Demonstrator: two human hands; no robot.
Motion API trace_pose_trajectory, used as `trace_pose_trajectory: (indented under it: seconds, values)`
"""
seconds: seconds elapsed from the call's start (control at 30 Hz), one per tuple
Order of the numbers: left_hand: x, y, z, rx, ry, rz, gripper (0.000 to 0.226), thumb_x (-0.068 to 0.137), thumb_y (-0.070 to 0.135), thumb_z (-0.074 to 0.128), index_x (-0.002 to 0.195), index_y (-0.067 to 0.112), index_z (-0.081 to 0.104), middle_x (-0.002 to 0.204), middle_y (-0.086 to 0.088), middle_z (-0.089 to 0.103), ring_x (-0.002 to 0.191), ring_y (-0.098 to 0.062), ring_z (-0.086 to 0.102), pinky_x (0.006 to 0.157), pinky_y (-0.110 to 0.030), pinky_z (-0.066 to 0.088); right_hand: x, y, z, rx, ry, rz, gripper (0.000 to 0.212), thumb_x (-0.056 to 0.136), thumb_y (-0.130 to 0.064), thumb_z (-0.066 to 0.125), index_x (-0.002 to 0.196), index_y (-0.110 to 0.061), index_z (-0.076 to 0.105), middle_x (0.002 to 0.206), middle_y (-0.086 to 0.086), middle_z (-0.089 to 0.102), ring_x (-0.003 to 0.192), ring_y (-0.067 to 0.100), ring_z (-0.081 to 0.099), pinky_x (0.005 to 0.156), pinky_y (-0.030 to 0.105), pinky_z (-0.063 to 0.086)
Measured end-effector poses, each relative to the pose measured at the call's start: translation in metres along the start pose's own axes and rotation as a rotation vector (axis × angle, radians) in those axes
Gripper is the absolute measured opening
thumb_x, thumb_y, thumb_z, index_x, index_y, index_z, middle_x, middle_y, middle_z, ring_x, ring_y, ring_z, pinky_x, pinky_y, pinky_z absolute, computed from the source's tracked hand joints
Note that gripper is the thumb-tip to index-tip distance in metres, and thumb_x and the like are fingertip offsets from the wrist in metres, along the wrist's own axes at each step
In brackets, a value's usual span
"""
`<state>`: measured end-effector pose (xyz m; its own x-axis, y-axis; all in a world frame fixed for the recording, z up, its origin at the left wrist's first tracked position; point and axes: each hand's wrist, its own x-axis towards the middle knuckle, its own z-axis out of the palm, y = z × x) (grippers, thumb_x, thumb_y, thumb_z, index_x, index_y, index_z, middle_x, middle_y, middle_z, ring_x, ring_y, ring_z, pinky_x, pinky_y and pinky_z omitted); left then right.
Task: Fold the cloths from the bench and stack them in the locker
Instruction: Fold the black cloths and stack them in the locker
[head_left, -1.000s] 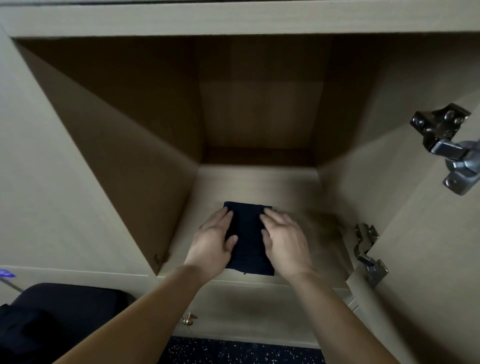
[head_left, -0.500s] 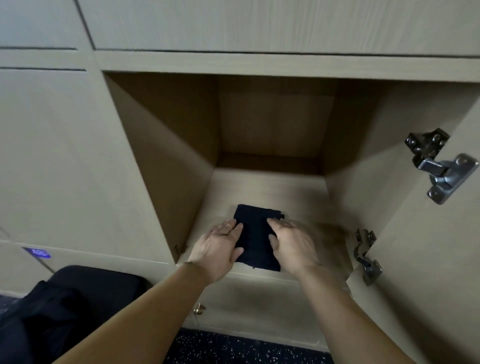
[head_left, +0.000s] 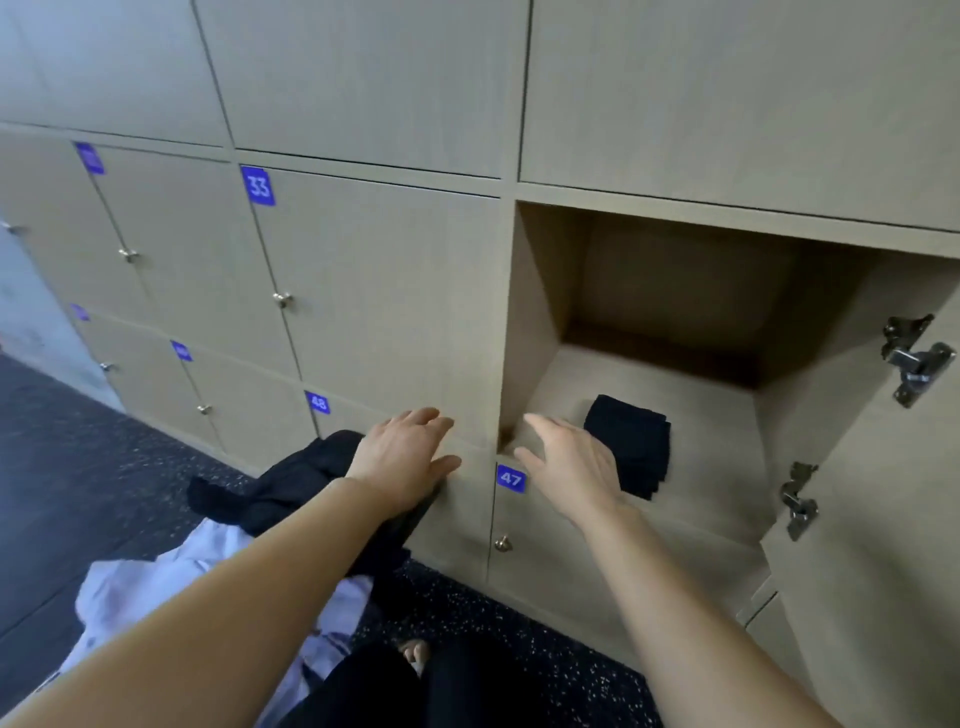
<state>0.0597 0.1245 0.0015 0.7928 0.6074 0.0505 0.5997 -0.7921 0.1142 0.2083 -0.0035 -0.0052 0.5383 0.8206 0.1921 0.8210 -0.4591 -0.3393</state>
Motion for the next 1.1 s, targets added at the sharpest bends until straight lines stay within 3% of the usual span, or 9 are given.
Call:
trace_pose_trajectory:
  seconds: [0.2,0.5,0.8,0.9,1.1]
  values:
    - [-0.098,-0.084,0.004,0.004,0.009,-0.192,0.060,0.097,0.046,0.050,0.150,0.023,0.034,0.155,0.002,0.035,0.139,-0.022,0.037,0.109,-0.033,0.030,-0.032,-0.083,0.041,0.056,-0.044,-0.108,0.045,0.097,-0.036,0.049,0.138,-0.019,0.044,0.135,0.003,0.056,0.122,0.026,0.052,0.095,0.038,0.045]
    - [-0.191,-0.164,0.057,-0.024,-0.069,-0.381,0.059,0.099,0.050,0.043,0.150,0.022,0.033,0.153,0.004,0.037,0.138,-0.019,0.038,0.107,-0.032,0.034,-0.074,-0.144,0.127,0.095,-0.239,-0.213,0.053,0.098,-0.033,0.050,0.146,-0.017,0.037,0.147,0.000,0.044,0.134,0.018,0.041,0.103,0.028,0.035]
    - [-0.146,-0.203,0.085,-0.079,-0.022,-0.376,0.049,0.099,0.044,0.047,0.143,0.022,0.043,0.144,0.003,0.046,0.130,-0.021,0.045,0.101,-0.033,0.038,-0.021,-0.166,0.166,0.051,-0.292,-0.228,0.050,0.100,-0.033,0.047,0.146,-0.018,0.036,0.148,-0.002,0.043,0.132,0.018,0.043,0.102,0.030,0.039]
    - [-0.119,-0.212,0.094,-0.091,-0.005,-0.374,0.053,0.100,0.041,0.047,0.149,0.025,0.035,0.148,0.005,0.043,0.134,-0.021,0.041,0.105,-0.032,0.033,0.005,-0.169,0.178,0.035,-0.306,-0.224,0.048,0.100,-0.032,0.046,0.146,-0.018,0.037,0.148,-0.001,0.044,0.132,0.018,0.043,0.100,0.030,0.038]
    - [-0.077,-0.224,0.115,-0.065,0.067,-0.383,0.056,0.101,0.040,0.045,0.152,0.027,0.026,0.130,0.002,0.052,0.123,-0.021,0.046,0.100,-0.029,0.034,0.042,-0.179,0.208,-0.009,-0.325,-0.234,0.045,0.098,-0.037,0.051,0.137,-0.018,0.046,0.140,0.000,0.050,0.127,0.020,0.047,0.098,0.032,0.040]
